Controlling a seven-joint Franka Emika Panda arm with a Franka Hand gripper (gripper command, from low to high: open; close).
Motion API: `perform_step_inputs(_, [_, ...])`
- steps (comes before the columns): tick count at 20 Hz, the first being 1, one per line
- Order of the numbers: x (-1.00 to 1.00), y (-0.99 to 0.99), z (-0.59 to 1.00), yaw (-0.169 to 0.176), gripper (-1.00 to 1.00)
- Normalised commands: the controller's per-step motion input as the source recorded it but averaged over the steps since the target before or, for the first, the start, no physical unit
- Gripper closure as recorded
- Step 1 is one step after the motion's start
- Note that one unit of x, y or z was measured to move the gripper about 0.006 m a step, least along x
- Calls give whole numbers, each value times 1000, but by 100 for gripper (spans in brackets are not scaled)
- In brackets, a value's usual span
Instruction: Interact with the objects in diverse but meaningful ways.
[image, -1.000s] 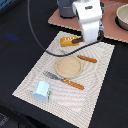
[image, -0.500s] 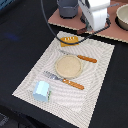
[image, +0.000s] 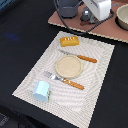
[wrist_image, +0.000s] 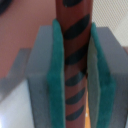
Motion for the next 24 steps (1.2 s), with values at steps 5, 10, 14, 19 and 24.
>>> perform_step_inputs(5, [155, 827, 483, 6, 100])
perform_step_inputs(10, [154, 800, 361, 14, 100])
perform_step_inputs(14, [289, 596, 251, 0, -100])
perform_step_inputs(19, [209, 521, 42, 6, -100])
perform_step_inputs(24, [303, 445, 443, 1, -100])
